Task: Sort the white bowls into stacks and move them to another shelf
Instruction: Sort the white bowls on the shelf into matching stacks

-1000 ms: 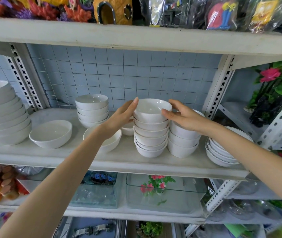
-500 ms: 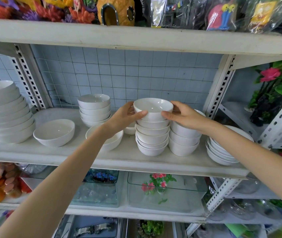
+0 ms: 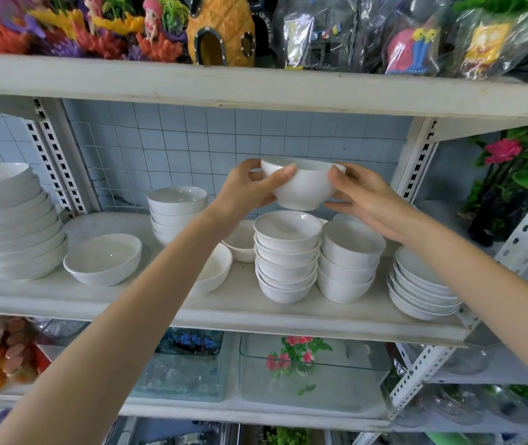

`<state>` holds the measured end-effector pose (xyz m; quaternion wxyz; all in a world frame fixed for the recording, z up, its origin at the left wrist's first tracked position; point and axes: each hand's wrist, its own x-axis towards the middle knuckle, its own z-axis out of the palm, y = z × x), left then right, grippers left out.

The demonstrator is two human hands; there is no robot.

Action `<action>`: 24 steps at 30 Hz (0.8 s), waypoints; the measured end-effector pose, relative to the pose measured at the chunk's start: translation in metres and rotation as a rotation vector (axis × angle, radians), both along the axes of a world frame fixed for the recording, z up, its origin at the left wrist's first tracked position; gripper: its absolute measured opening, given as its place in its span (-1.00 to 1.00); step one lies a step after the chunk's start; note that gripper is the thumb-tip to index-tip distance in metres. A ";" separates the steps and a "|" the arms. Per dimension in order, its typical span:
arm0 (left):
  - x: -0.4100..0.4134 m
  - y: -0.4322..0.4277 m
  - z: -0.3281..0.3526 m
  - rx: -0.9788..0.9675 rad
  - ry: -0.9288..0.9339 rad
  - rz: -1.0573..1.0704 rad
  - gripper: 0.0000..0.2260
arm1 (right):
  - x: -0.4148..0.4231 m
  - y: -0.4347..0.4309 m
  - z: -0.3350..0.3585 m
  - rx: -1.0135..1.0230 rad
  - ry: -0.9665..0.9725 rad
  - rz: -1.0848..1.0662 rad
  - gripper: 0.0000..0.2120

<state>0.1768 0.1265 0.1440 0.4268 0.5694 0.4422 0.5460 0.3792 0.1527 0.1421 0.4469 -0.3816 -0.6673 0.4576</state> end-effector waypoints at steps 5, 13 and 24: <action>0.018 0.005 -0.003 -0.032 0.010 -0.098 -0.64 | 0.027 -0.010 -0.001 0.019 0.007 -0.028 -0.02; 0.034 0.017 0.007 0.027 0.277 -0.199 -0.46 | 0.057 -0.018 0.001 0.096 0.000 -0.119 -0.10; -0.055 -0.003 0.008 0.063 0.209 0.036 -0.64 | -0.039 0.024 0.009 0.044 -0.057 0.135 -0.14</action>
